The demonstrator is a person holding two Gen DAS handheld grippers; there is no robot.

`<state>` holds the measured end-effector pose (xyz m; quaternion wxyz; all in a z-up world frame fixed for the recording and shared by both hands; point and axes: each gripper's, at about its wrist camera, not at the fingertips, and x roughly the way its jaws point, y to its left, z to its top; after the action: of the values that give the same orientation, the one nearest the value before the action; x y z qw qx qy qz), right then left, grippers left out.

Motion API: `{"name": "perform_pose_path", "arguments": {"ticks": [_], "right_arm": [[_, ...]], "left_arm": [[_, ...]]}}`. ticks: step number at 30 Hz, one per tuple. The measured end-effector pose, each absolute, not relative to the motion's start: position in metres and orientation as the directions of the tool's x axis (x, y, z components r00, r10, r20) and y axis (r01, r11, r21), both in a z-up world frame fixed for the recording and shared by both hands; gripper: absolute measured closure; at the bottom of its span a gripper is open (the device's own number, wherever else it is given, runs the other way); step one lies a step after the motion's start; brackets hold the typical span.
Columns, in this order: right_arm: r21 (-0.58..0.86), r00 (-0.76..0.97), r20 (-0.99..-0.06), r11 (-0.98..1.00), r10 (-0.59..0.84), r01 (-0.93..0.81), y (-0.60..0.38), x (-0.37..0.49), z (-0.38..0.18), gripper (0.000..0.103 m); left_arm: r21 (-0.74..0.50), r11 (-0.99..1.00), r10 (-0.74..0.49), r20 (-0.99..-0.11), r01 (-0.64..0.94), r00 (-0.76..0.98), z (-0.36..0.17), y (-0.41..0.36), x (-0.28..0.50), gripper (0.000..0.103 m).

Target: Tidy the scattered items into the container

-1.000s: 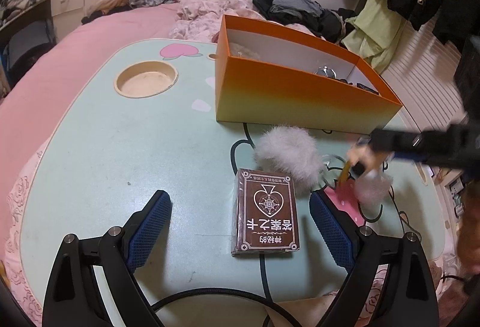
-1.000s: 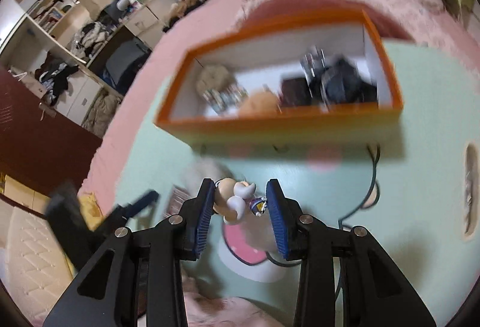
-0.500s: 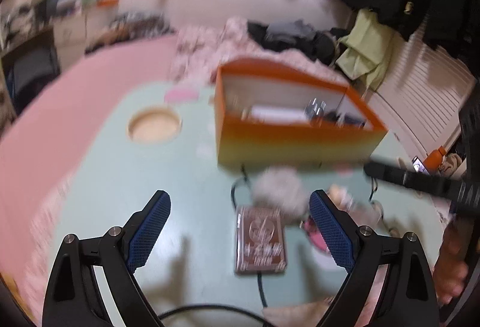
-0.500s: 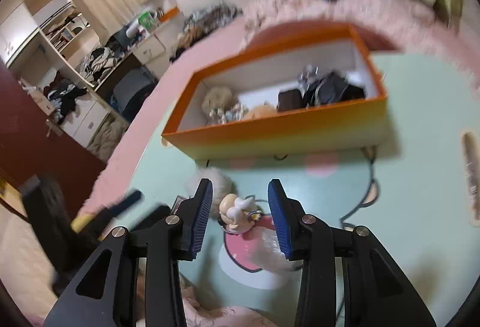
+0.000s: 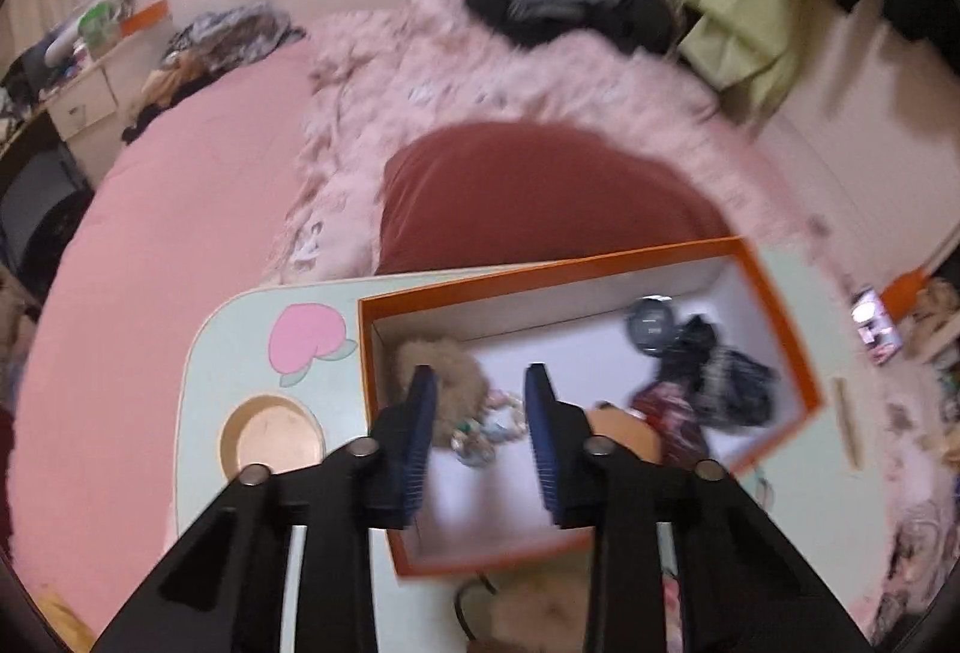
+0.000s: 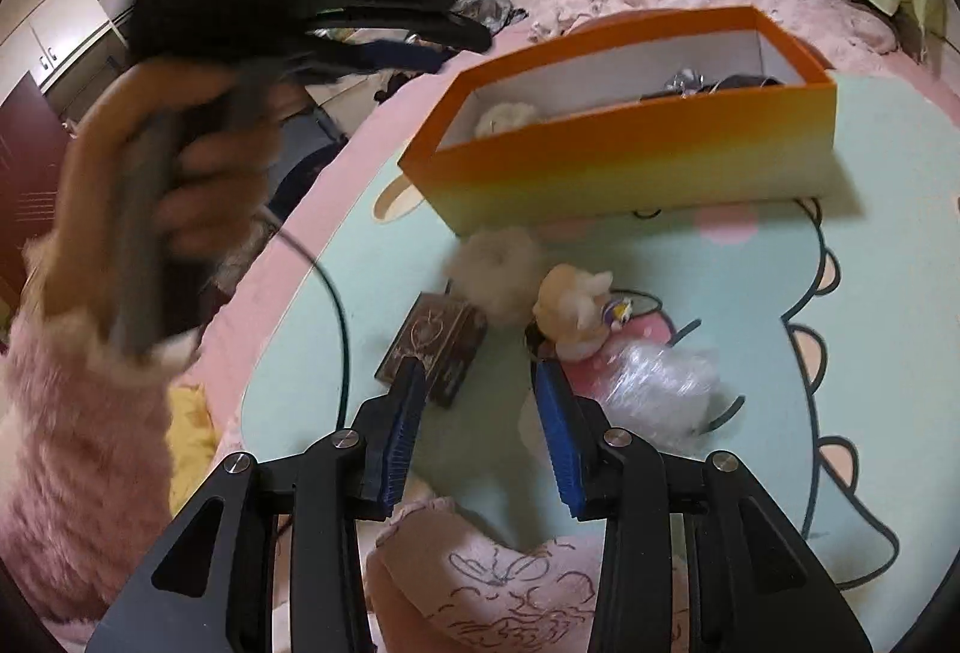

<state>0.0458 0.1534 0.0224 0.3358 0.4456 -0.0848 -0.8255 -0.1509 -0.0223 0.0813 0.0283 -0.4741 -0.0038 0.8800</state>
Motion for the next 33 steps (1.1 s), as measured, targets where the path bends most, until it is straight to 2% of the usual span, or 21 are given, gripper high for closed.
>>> {"name": "perform_pose_path", "arguments": {"ticks": [6, 12, 13, 14, 15, 16, 17, 18, 20, 22, 23, 27, 33], "right_arm": [[0.481, -0.373, -0.661, -0.75, -0.651, 0.454, 0.167, 0.043, 0.018, 0.063], [0.515, -0.362, -0.651, -0.739, -0.667, 0.436, 0.175, 0.04, 0.015, 0.063], [0.519, -0.359, -0.65, -0.736, -0.67, 0.434, 0.176, 0.04, 0.015, 0.063], [0.522, -0.357, -0.649, -0.735, -0.672, 0.434, 0.175, 0.04, 0.015, 0.063], [0.525, -0.354, -0.649, -0.734, -0.673, 0.432, 0.174, 0.04, 0.015, 0.063], [0.526, -0.351, -0.652, -0.734, -0.672, 0.43, 0.174, 0.039, 0.014, 0.063], [0.525, -0.349, -0.653, -0.734, -0.672, 0.43, 0.173, 0.039, 0.015, 0.063], [0.525, -0.348, -0.654, -0.734, -0.672, 0.431, 0.173, 0.039, 0.015, 0.063], [0.525, -0.349, -0.653, -0.734, -0.672, 0.431, 0.173, 0.039, 0.015, 0.063], [0.527, -0.349, -0.652, -0.734, -0.673, 0.429, 0.173, 0.039, 0.015, 0.063], [0.528, -0.349, -0.652, -0.734, -0.673, 0.427, 0.173, 0.039, 0.015, 0.063], [0.537, -0.346, -0.649, -0.73, -0.677, 0.422, 0.174, 0.038, 0.016, 0.063], [0.534, -0.348, -0.649, -0.731, -0.677, 0.424, 0.179, 0.039, 0.016, 0.063]], "left_arm": [[0.064, -0.998, -0.052, -0.874, -0.008, -0.484, 0.051, -0.014, -0.174, 0.08], [0.119, -0.993, -0.107, -0.88, 0.003, -0.463, 0.039, -0.006, -0.178, 0.079], [0.135, -0.991, -0.12, -0.878, 0.002, -0.464, 0.038, -0.006, -0.179, 0.068], [0.158, -0.987, -0.139, -0.874, -0.002, -0.466, 0.036, -0.004, -0.18, 0.062], [0.169, -0.986, -0.145, -0.874, -0.011, -0.464, 0.034, -0.002, -0.18, 0.045], [0.181, -0.983, -0.152, -0.875, -0.02, -0.459, 0.031, 0.0, -0.181, 0.033], [0.196, -0.98, -0.164, -0.879, -0.025, -0.447, 0.027, 0.002, -0.183, 0.032], [0.21, -0.977, -0.178, -0.882, -0.026, -0.436, 0.023, 0.004, -0.184, 0.032], [0.247, -0.969, -0.212, -0.87, -0.021, -0.445, 0.02, 0.006, -0.185, 0.045], [0.244, -0.97, -0.216, -0.867, -0.004, -0.449, 0.022, 0.004, -0.185, 0.069], [0.251, -0.968, -0.225, -0.865, 0.001, -0.449, 0.023, 0.002, -0.185, 0.075], [0.115, -0.993, -0.088, -0.898, -0.037, -0.432, 0.03, -0.006, -0.182, 0.075], [-0.033, -0.998, 0.055, -0.874, -0.055, -0.482, 0.058, -0.018, -0.164, 0.075]]}}
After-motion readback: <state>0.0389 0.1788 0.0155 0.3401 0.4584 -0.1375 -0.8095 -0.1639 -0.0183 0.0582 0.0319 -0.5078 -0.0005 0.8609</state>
